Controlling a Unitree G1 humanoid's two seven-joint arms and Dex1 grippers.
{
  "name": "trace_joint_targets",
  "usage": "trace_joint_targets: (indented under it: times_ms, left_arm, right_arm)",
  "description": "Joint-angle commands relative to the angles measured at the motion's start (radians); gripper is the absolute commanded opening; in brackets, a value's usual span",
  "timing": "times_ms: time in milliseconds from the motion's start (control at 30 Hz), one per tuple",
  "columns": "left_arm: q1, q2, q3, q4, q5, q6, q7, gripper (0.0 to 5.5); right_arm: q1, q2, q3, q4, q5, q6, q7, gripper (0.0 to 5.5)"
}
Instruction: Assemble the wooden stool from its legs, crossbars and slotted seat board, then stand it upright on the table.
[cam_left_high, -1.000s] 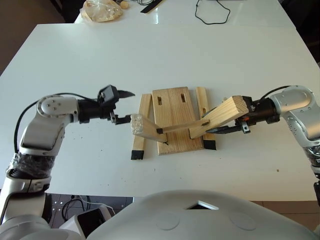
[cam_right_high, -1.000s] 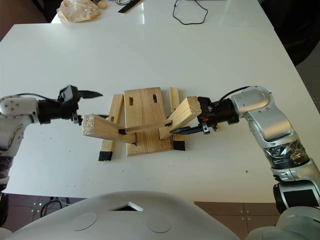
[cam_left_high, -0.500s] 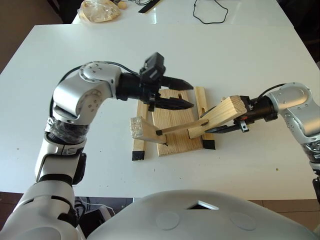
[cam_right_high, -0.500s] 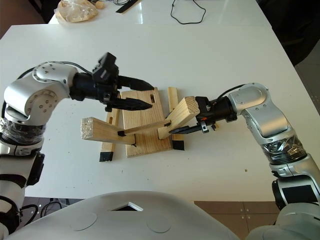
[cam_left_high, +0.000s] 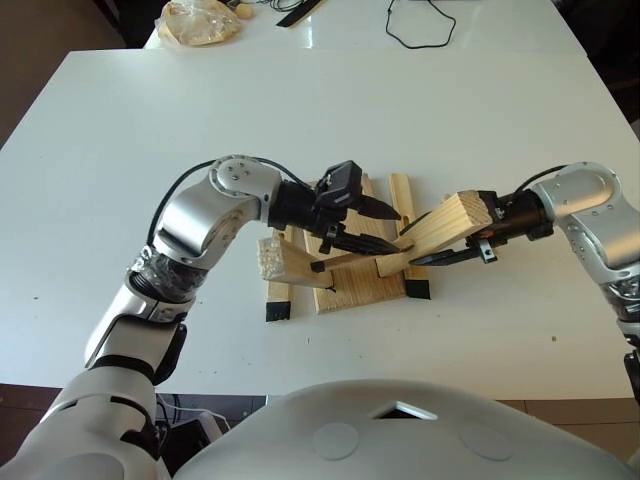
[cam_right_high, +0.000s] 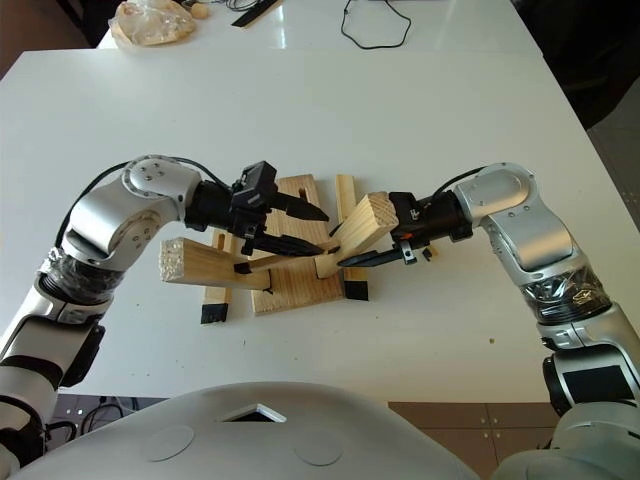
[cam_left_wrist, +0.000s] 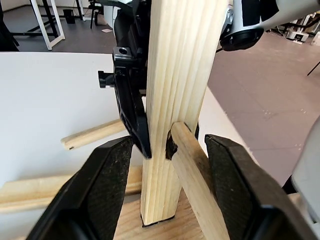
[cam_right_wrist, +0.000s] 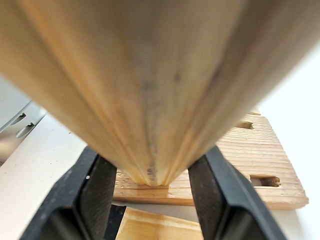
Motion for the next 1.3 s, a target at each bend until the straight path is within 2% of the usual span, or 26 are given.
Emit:
trace_joint_targets:
  times_ms: [33, 267, 333, 400, 500, 633, 733, 833, 967, 1100, 1300]
  left_arm:
    - [0.098, 0.02, -0.093, 0.137, 0.119, 0.015, 0.019, 2.63]
    - [0.137, 0.0, -0.115, 0.229, 0.138, -0.017, 0.043, 2.63]
    - [0.138, -0.037, -0.089, 0.234, 0.119, -0.02, 0.088, 2.63]
    - [0.117, -0.091, -0.003, 0.215, 0.037, 0.019, 0.149, 2.63]
    - [0.049, -0.122, 0.205, 0.114, -0.178, 0.116, 0.223, 2.63]
    - [-0.037, -0.002, 0.435, 0.019, -0.307, 0.187, 0.249, 2.63]
    - [0.019, 0.162, 0.492, -0.008, -0.22, 0.145, 0.185, 2.63]
    - [0.227, 0.351, 0.52, -0.071, -0.13, 0.084, 0.055, 3.07]
    - [0.546, 0.535, 0.515, -0.141, 0.067, -0.132, -0.109, 3.74]
    - [0.665, 0.545, 0.547, -0.242, 0.052, -0.172, -0.159, 4.34]
    - [0.602, 0.462, 0.506, -0.404, -0.056, -0.088, -0.051, 4.34]
  right_arm:
    - [0.033, -0.017, 0.091, 0.048, -0.17, 0.032, 0.018, 2.03]
    - [0.018, -0.02, 0.104, 0.057, -0.174, 0.027, 0.03, 2.03]
    - [0.018, -0.019, 0.106, 0.054, -0.174, 0.027, 0.029, 2.03]
    - [0.019, -0.019, 0.106, 0.053, -0.174, 0.027, 0.027, 2.03]
    - [0.023, -0.021, 0.101, 0.052, -0.172, 0.026, 0.022, 2.03]
    - [0.04, -0.031, 0.086, 0.04, -0.162, 0.032, 0.006, 2.03]
    - [0.066, -0.042, 0.07, 0.018, -0.154, 0.039, -0.014, 2.03]
    - [0.104, -0.059, 0.047, -0.011, -0.142, 0.047, -0.039, 2.03]
    - [0.163, -0.086, 0.012, -0.046, -0.131, 0.055, -0.072, 2.03]
    - [0.18, -0.091, 0.001, -0.064, -0.126, 0.064, -0.087, 2.03]
    - [0.129, -0.073, 0.034, -0.04, -0.151, 0.064, -0.059, 2.03]
